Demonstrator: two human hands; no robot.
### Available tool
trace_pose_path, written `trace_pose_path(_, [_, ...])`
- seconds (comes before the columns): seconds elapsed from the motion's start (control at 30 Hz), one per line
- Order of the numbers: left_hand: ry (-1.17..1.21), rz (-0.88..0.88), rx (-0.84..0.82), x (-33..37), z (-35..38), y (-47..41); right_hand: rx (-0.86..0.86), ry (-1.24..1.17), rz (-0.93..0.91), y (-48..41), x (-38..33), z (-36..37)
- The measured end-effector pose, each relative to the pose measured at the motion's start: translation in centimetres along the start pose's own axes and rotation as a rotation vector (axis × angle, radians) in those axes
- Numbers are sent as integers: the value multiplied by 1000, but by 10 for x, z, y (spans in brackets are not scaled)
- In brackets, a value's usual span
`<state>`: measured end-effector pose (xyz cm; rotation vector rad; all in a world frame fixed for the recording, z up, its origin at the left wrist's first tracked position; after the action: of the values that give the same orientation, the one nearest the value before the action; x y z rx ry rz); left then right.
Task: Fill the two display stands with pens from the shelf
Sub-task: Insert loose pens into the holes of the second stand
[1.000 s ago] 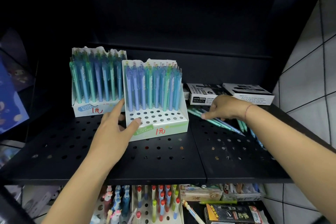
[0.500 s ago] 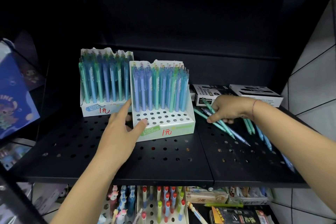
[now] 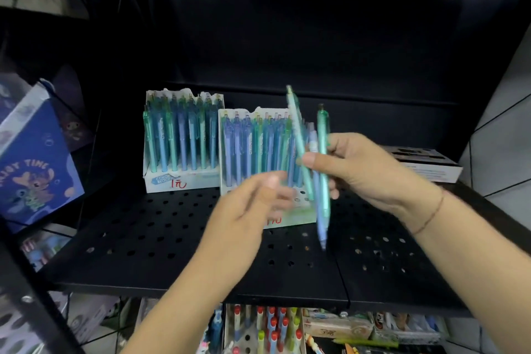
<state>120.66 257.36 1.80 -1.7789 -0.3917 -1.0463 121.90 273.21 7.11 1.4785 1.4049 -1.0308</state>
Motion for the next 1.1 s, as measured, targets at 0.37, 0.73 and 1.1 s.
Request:
trace_pose_path(0.37, [70, -81, 119, -12, -18, -12, 115, 167, -137, -26, -15, 45])
trace_pose_path(0.73, [99, -58, 334, -27, -46, -6, 591, 357, -369, -35, -28, 19])
trace_pose_path(1.1, [43, -32, 325, -31, -45, 0, 590, 501, -416, -42, -5, 25])
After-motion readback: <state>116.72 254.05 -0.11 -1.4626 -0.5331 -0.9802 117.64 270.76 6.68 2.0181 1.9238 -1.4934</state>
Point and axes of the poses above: each hand's wrist, its own y-axis away from the middle knuckle, its own z-axis out of the palm, x = y × z, the point moved 5 cm from there along -y, towards the middle knuckle, and after that the axes turned 15 degrees about z, right-handed, at the moved point
